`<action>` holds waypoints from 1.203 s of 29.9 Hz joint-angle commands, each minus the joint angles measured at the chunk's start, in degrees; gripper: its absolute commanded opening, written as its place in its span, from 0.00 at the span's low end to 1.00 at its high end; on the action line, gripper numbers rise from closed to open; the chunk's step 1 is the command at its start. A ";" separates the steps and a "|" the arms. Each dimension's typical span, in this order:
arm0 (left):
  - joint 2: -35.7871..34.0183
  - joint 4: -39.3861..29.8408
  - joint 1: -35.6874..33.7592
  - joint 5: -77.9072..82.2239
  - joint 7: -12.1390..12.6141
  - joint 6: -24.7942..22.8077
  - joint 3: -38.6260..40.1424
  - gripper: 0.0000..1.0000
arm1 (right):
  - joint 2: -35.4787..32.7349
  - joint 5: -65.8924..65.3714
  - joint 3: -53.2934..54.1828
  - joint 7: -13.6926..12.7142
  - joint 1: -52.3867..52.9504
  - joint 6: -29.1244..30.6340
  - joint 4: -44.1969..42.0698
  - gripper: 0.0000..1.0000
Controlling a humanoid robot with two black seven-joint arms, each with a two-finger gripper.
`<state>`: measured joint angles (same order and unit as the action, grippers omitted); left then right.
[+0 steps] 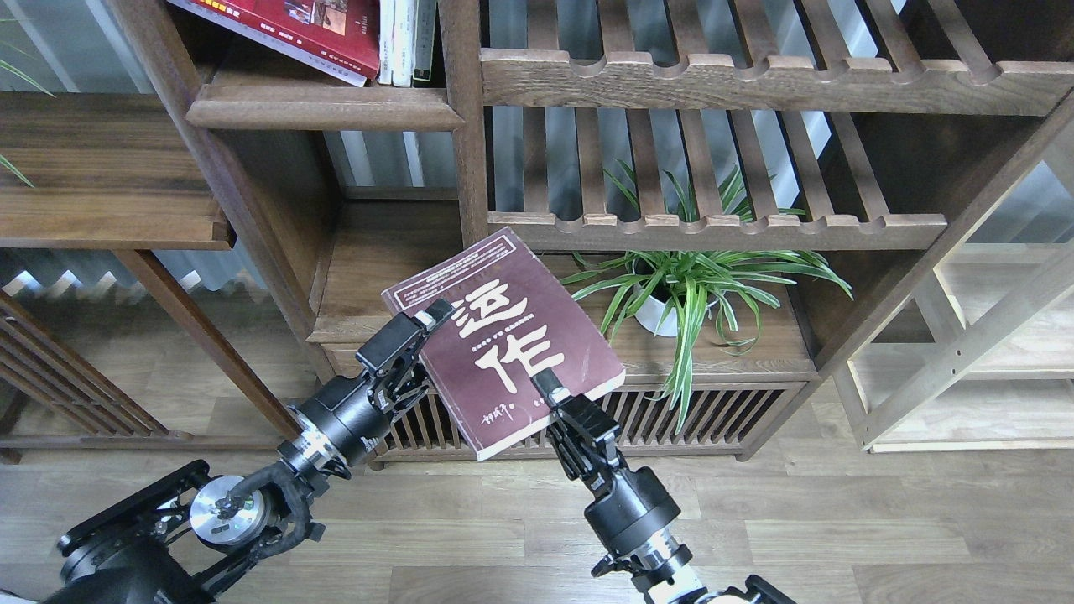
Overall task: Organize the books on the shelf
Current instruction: 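Grasp the maroon book with the left gripper beside the right gripper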
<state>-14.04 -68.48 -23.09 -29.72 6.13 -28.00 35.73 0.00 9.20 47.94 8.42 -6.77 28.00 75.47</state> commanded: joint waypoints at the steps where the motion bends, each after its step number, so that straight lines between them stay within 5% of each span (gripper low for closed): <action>1: -0.11 0.02 0.58 -0.16 2.56 0.00 -0.57 0.95 | 0.00 -0.23 -0.48 -0.16 0.18 0.00 0.02 0.01; 6: 0.07 0.10 0.32 -0.16 2.66 0.00 -3.04 0.95 | 0.00 -0.58 -0.48 -0.51 0.27 0.00 0.02 0.01; 13: 1.12 0.37 -0.47 -0.34 2.66 0.00 -2.95 0.81 | 0.00 -0.58 -0.48 -0.51 0.27 0.00 0.02 0.02; 22: 1.74 0.02 -0.38 -0.78 2.66 0.00 -2.16 0.31 | 0.00 -0.58 -0.48 -0.51 0.18 0.00 -0.06 0.02; 28: 2.53 0.19 -0.21 -0.78 2.48 0.00 -2.68 0.07 | 0.00 -0.58 -0.30 -0.43 0.09 0.00 -0.15 0.05; 33: 2.44 0.11 -0.21 -0.78 2.39 0.00 -2.86 0.05 | 0.00 -0.58 0.31 -0.43 0.01 0.00 -0.42 0.18; 36: 2.44 0.11 -0.38 -0.69 2.30 0.00 -2.86 0.04 | 0.00 -0.49 1.28 -0.43 0.09 0.00 -0.42 0.39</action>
<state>-11.58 -68.40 -23.32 -30.54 8.50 -28.00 32.99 0.00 8.56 48.25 7.94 -6.76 28.00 75.08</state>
